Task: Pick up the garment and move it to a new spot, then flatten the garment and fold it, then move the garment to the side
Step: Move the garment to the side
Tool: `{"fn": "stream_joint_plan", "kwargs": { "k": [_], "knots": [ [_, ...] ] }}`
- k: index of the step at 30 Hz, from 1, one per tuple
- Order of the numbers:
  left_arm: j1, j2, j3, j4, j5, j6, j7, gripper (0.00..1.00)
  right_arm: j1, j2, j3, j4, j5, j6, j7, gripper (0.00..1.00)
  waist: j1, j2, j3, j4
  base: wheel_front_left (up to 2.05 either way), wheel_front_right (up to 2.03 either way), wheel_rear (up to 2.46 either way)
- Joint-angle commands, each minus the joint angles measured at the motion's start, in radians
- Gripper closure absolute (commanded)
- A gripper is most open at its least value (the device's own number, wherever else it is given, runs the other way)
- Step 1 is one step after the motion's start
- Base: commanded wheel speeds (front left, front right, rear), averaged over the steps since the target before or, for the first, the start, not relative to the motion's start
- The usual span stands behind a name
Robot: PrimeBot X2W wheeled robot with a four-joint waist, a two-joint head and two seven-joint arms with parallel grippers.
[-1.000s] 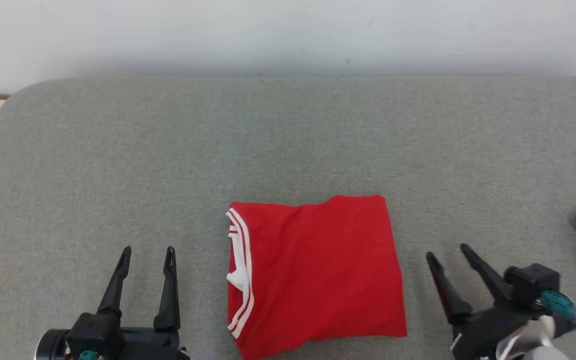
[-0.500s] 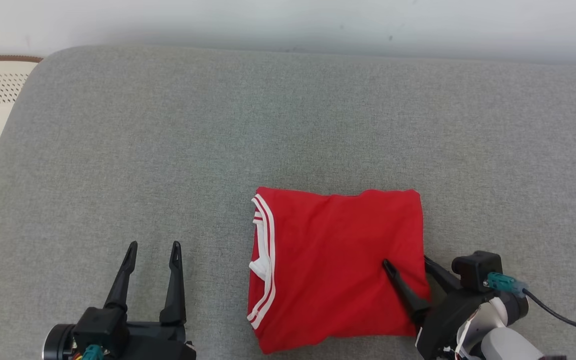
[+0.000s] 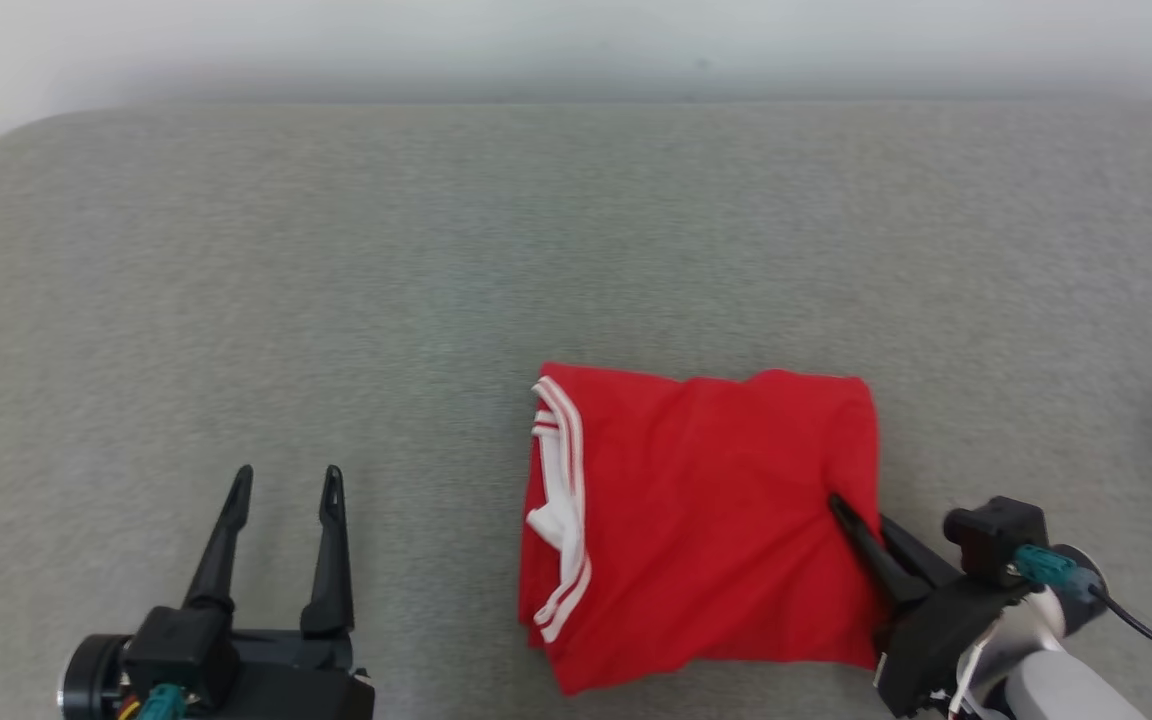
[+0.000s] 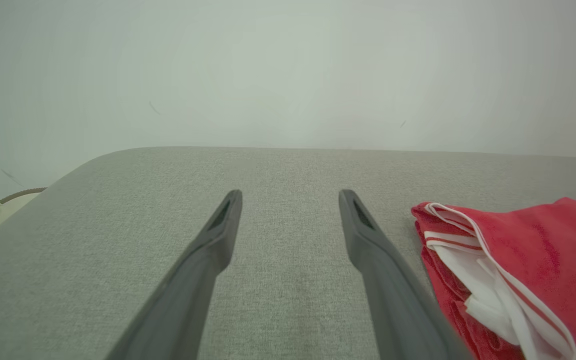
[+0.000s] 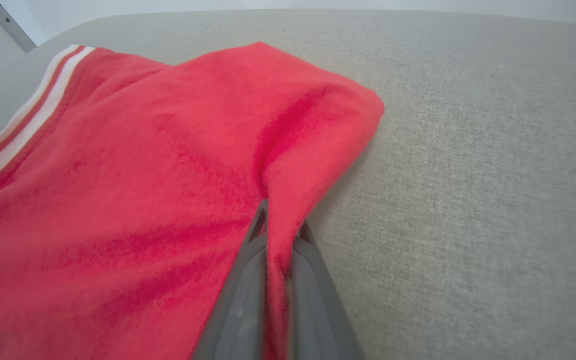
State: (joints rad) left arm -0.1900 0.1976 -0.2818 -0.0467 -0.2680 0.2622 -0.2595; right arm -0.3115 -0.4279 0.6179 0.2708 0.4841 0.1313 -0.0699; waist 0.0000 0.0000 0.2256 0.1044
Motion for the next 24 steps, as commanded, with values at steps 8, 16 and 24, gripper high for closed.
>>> {"fn": "stream_joint_plan", "kwargs": {
  "k": [8,16,24],
  "knots": [
    [-0.027,0.039,0.009,-0.037,0.029,0.011,0.014,0.0,0.093,-0.041,-0.11,-0.085,-0.063,-0.001,0.011,1.0,0.0,0.0,0.068,-0.214,0.0,0.0,0.0],
    [-0.075,0.073,-0.004,-0.076,0.058,0.005,0.064,0.0,0.122,-0.079,-0.208,-0.165,-0.136,-0.001,0.001,1.0,0.0,0.0,0.133,-0.366,0.0,0.0,0.0],
    [-0.135,0.091,-0.03,-0.096,0.087,-0.008,0.101,0.0,0.029,-0.188,-0.287,-0.225,-0.228,-0.001,-0.012,1.0,0.0,0.0,0.193,-0.428,0.0,0.0,0.0]
  ]
}}
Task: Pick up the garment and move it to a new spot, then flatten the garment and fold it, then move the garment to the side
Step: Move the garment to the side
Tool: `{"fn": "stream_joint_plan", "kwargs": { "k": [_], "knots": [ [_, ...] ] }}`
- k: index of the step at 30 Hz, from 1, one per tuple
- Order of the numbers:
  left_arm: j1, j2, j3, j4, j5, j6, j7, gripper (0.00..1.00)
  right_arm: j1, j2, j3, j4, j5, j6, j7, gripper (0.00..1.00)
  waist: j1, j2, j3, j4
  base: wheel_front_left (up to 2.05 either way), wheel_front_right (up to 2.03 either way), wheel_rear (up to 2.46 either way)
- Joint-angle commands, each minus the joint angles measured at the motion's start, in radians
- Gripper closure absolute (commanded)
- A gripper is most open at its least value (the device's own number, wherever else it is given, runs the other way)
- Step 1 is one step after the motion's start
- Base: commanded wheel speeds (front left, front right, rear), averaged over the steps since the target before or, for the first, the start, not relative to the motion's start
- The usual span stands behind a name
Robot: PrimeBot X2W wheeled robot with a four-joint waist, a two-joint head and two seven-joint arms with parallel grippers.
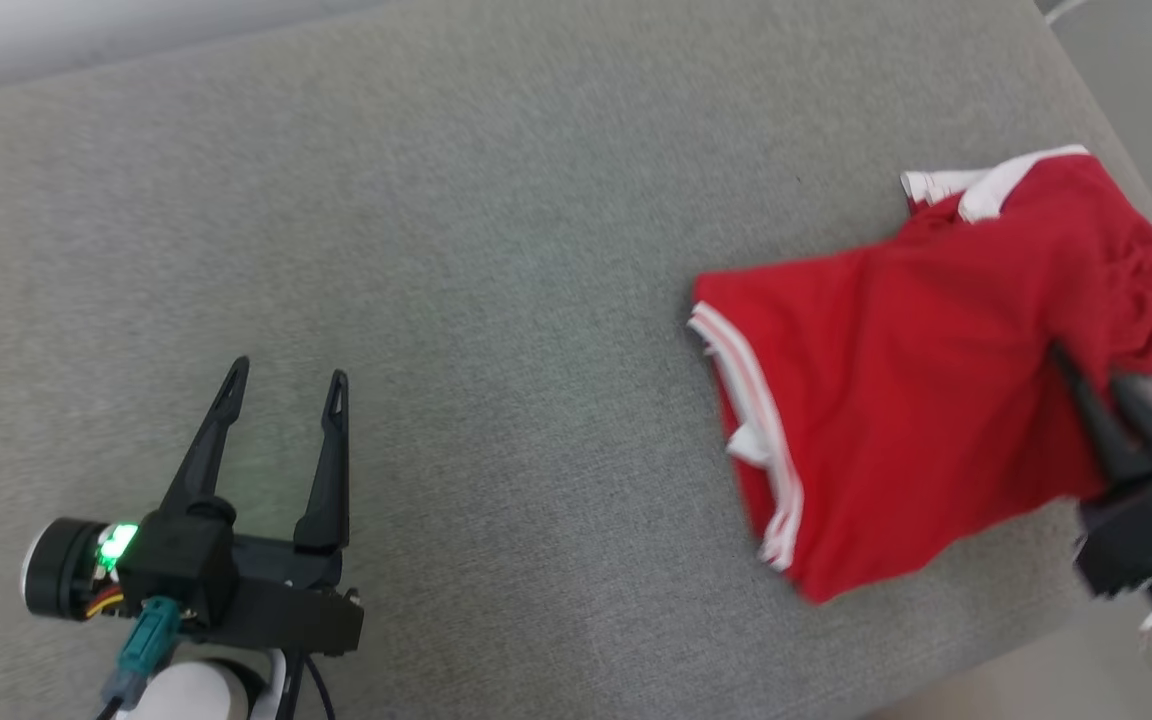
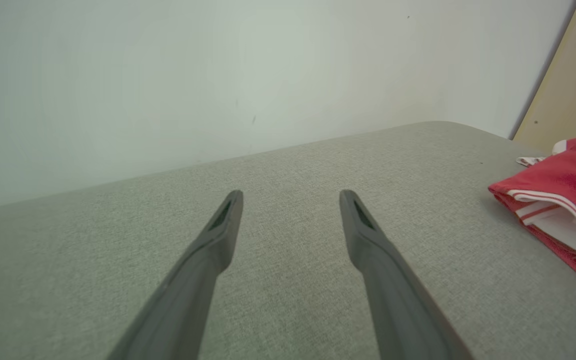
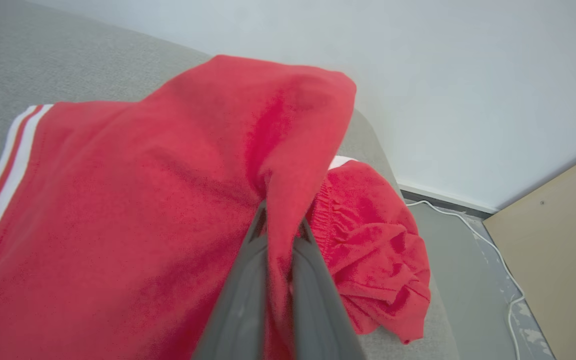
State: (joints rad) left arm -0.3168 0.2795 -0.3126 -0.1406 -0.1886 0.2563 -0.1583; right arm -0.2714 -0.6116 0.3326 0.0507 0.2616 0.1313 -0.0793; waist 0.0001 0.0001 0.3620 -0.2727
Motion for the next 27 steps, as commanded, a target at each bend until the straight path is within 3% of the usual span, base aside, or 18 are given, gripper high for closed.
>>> {"fn": "stream_joint_plan", "kwargs": {
  "k": [1,5,12,17,19,21,22,23,27],
  "knots": [
    [-0.016,0.01,-0.003,-0.004,0.011,-0.004,0.005,0.0,-0.026,-0.017,-0.01,-0.009,-0.005,-0.001,-0.007,1.0,-0.0001,-0.0001,0.064,-0.053,0.0,0.0,0.0],
    [-0.039,0.013,-0.013,-0.011,0.022,-0.006,0.013,0.0,-0.101,-0.088,-0.024,0.004,-0.019,-0.001,-0.029,1.0,-0.0001,-0.0001,0.093,-0.054,0.0,0.0,0.0],
    [-0.077,0.012,-0.034,-0.016,0.034,-0.017,0.018,0.0,-0.236,-0.171,-0.047,0.143,0.028,-0.001,-0.083,1.0,-0.0001,-0.0001,0.14,-0.022,0.0,0.0,0.0],
    [-0.093,0.014,-0.04,-0.015,0.038,-0.018,0.021,0.0,-0.309,-0.196,-0.042,0.291,0.074,-0.001,-0.105,1.0,-0.0001,-0.0001,0.163,-0.004,0.0,0.0,0.0],
    [-0.099,0.013,-0.045,-0.012,0.034,-0.022,0.017,0.0,-0.353,-0.173,-0.023,0.396,0.121,-0.001,-0.096,1.0,-0.0001,-0.0001,0.17,0.008,0.0,0.0,0.0],
    [-0.104,0.012,-0.047,-0.009,0.035,-0.021,0.016,0.0,-0.383,-0.16,-0.016,0.457,0.138,-0.001,-0.098,0.56,-0.0001,-0.0001,0.172,0.012,0.0,0.0,0.0],
    [-0.107,0.011,-0.049,-0.008,0.035,-0.021,0.016,0.0,-0.397,-0.153,-0.016,0.491,0.15,-0.001,-0.1,0.15,-0.0001,-0.0001,0.174,0.015,0.0,0.0,0.0],
    [-0.109,0.012,-0.05,-0.006,0.035,-0.021,0.016,0.0,-0.404,-0.146,-0.015,0.525,0.153,-0.001,-0.099,0.0,-0.0001,-0.0001,0.175,0.017,0.0,0.0,0.0],
    [-0.117,0.012,-0.049,0.0,0.031,-0.018,0.009,0.0,-0.435,-0.114,-0.013,0.633,0.173,-0.001,-0.117,0.0,-0.0001,-0.0001,0.172,0.027,0.0,0.0,0.0]
  ]
}}
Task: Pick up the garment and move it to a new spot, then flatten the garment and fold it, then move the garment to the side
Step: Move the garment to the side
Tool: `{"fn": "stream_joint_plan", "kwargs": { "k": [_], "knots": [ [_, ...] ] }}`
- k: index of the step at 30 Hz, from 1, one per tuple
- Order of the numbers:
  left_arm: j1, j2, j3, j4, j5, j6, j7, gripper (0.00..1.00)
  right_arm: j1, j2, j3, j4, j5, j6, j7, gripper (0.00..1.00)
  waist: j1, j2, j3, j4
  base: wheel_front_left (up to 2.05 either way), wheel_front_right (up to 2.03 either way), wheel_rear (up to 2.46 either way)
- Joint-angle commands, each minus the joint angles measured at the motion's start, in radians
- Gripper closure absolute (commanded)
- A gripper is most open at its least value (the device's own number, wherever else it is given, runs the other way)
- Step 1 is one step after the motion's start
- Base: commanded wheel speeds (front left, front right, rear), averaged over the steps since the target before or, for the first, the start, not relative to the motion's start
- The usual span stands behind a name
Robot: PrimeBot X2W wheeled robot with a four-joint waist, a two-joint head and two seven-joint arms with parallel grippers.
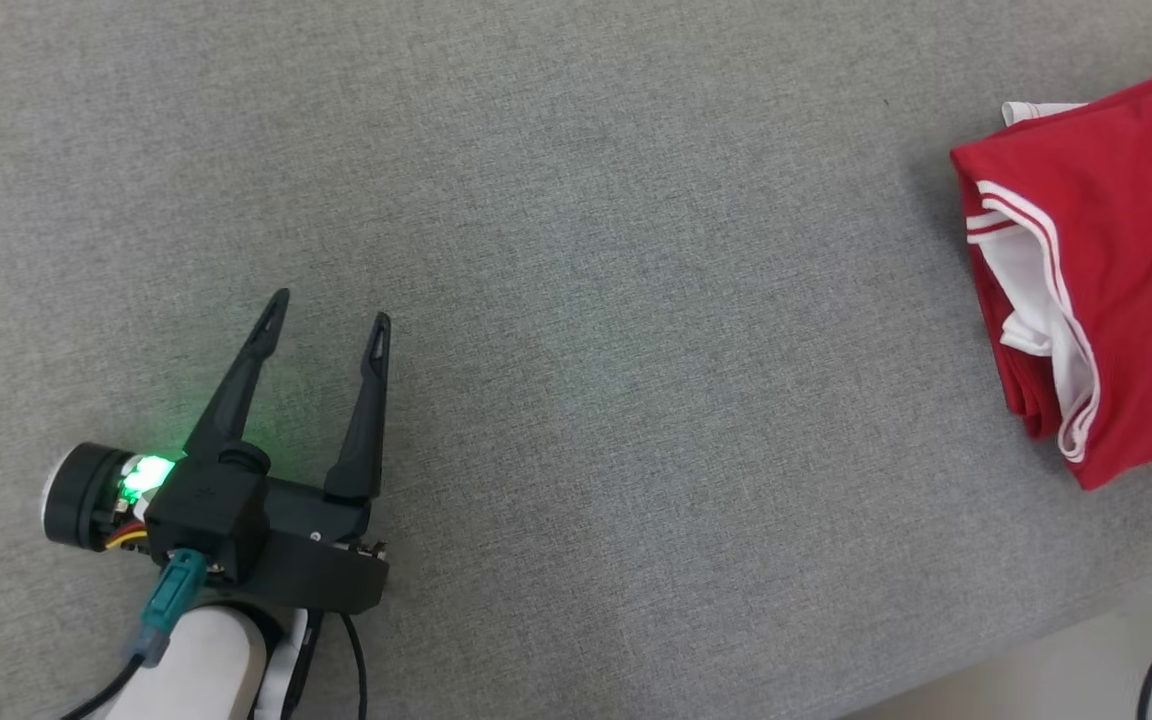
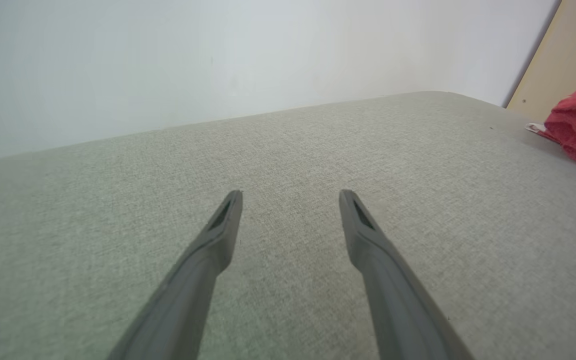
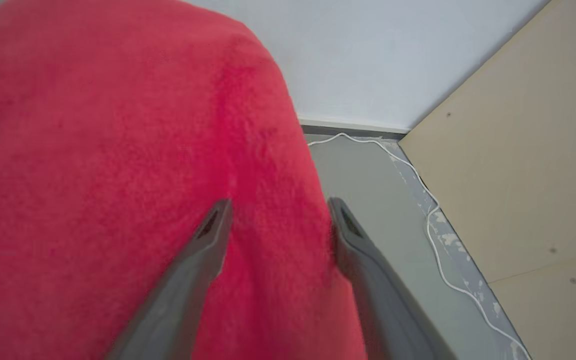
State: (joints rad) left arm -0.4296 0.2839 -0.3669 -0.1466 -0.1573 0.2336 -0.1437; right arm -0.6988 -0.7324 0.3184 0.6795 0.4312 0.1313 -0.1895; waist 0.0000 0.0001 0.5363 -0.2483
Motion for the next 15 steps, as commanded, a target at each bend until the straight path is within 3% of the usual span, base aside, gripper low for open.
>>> {"fn": "stream_joint_plan", "kwargs": {
  "k": [1,9,15],
  "knots": [
    [-0.003,0.007,0.005,0.009,-0.002,0.006,-0.007,0.0,-0.013,0.012,-0.008,0.028,0.011,-0.001,-0.011,0.0,0.0,-0.0001,-0.006,0.004,0.0,0.0,0.0],
    [0.037,-0.006,0.015,0.034,-0.024,0.022,-0.038,0.0,0.021,0.068,-0.097,0.099,0.077,-0.001,-0.057,0.0,0.0,-0.0001,-0.076,0.024,0.0,0.0,0.0],
    [0.091,-0.01,0.042,0.038,-0.052,0.047,-0.065,0.0,0.104,0.116,-0.219,-0.095,0.059,-0.001,-0.077,0.0,0.0,-0.0001,-0.154,0.047,0.0,0.0,0.0]
  ]
}}
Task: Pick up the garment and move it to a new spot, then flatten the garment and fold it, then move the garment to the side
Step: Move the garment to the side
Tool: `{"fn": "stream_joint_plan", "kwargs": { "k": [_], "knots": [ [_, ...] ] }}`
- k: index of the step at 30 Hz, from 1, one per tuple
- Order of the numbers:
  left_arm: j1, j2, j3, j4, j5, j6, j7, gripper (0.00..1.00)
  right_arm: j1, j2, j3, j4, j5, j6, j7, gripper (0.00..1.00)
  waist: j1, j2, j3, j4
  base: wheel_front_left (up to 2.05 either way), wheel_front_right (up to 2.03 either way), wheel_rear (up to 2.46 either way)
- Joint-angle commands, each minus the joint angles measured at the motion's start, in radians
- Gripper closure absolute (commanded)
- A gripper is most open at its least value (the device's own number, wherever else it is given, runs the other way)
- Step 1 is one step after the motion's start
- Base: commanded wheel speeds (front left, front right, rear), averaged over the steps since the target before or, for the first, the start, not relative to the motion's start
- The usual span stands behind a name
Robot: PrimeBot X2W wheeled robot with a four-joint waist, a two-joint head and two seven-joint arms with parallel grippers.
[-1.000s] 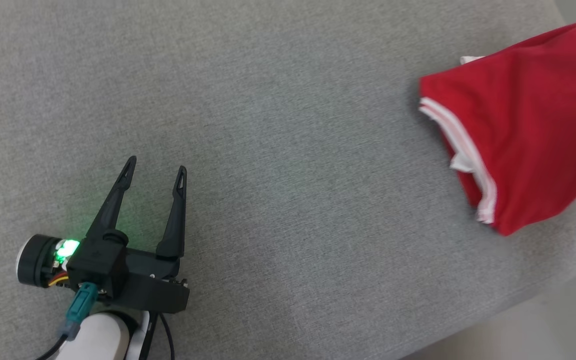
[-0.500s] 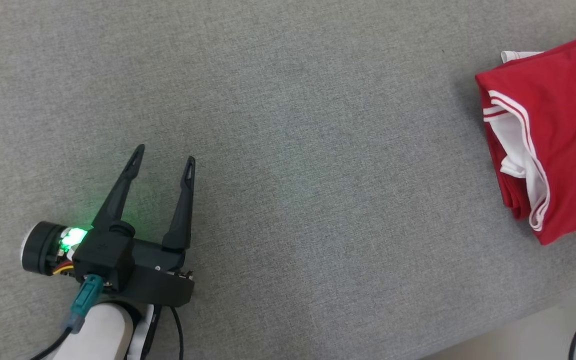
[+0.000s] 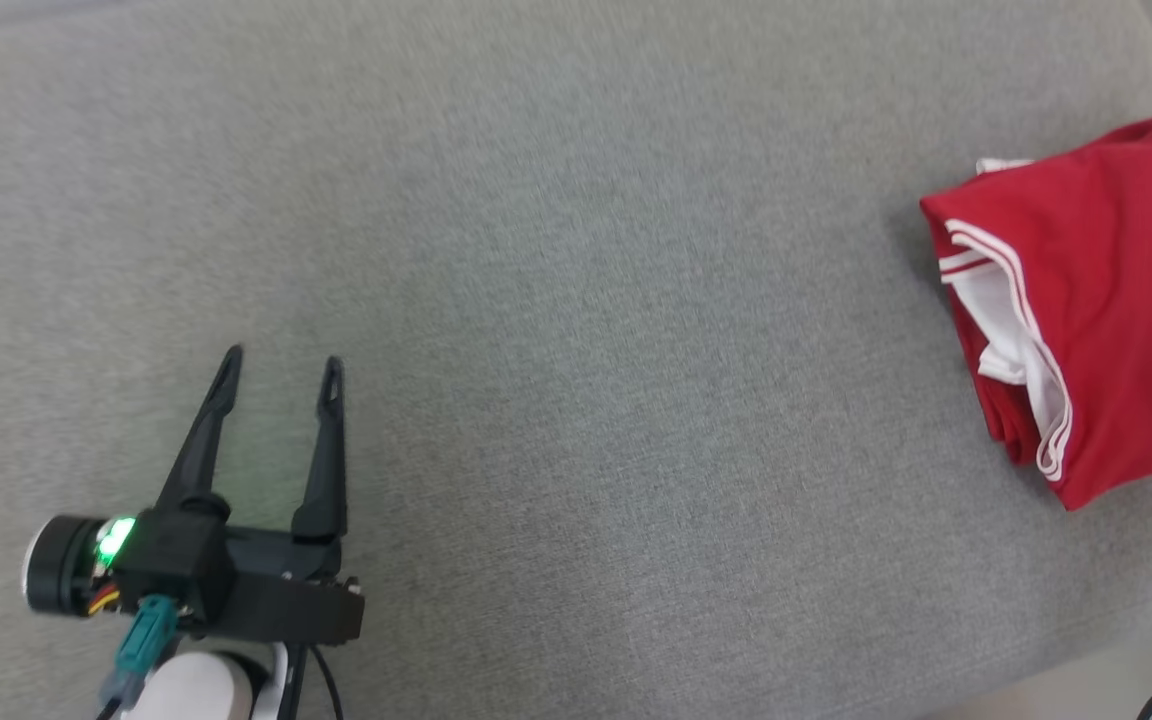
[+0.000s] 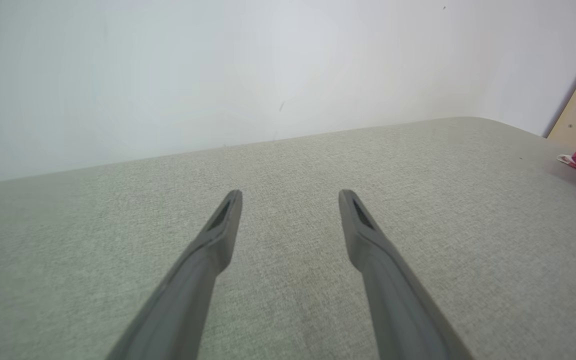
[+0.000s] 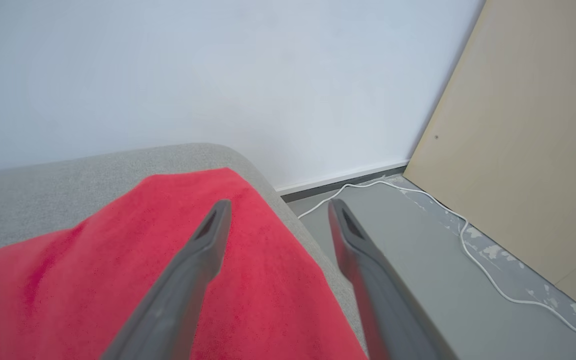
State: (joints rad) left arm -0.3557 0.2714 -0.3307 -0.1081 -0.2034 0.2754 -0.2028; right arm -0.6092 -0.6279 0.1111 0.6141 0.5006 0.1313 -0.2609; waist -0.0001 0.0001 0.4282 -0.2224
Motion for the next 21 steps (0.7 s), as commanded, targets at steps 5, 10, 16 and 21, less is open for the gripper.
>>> {"fn": "stream_joint_plan", "kwargs": {
  "k": [5,10,16,21],
  "knots": [
    [0.059,0.006,0.03,-0.011,-0.025,0.025,-0.02,0.0,0.148,0.107,-0.108,-0.31,-0.095,-0.001,-0.004,0.0,0.0001,-0.0001,-0.1,0.054,0.0,0.0,0.0],
    [0.096,0.009,0.046,-0.021,-0.035,0.037,-0.028,0.0,0.254,0.204,-0.109,-0.523,-0.166,-0.001,0.011,0.0,0.0001,-0.0001,-0.15,0.096,0.0,0.0,0.0],
    [0.132,0.011,0.07,-0.035,-0.052,0.051,-0.037,0.0,0.339,0.305,-0.054,-0.685,-0.229,-0.001,0.065,0.0,0.0001,-0.0001,-0.204,0.153,0.0,0.0,0.0],
    [0.167,0.01,0.089,-0.036,-0.071,0.06,-0.046,0.0,0.394,0.371,-0.005,-0.734,-0.277,-0.001,0.089,0.0,0.0001,-0.0001,-0.252,0.192,0.0,0.0,0.0]
  ]
}}
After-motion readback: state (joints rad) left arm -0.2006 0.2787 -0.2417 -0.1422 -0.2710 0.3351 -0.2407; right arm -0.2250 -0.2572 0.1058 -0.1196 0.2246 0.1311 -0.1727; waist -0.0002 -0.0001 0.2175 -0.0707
